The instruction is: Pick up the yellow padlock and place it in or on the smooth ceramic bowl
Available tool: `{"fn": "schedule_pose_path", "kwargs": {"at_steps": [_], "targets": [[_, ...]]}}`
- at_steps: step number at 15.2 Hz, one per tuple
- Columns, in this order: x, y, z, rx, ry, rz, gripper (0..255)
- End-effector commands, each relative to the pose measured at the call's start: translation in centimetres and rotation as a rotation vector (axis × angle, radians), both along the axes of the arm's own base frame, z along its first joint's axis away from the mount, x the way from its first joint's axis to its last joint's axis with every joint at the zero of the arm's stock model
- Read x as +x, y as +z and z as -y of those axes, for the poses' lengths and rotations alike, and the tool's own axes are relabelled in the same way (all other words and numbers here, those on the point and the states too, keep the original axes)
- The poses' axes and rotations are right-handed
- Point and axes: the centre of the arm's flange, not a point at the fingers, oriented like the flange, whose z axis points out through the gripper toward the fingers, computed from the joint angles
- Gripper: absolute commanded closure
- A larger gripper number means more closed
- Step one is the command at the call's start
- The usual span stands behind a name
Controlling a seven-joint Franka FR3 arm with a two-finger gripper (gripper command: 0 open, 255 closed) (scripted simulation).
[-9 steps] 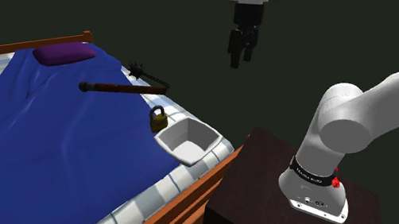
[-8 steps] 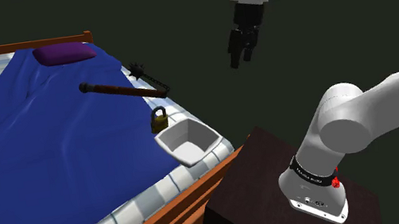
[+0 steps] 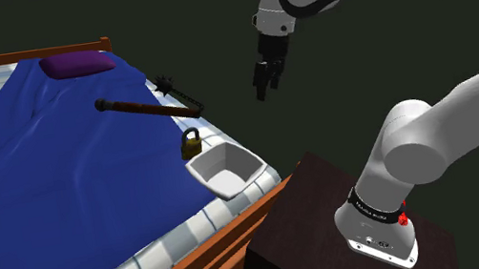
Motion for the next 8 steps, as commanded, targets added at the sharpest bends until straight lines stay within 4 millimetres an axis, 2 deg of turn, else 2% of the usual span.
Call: {"fn": "schedule_pose_path", "kwargs": {"at_steps": [1,8], "targets": [[1.9,-1.9,0.3,-0.017,0.027,0.015,0],[7.7,-8.4,0.5,-0.076,0.118,0.057,0]]}}
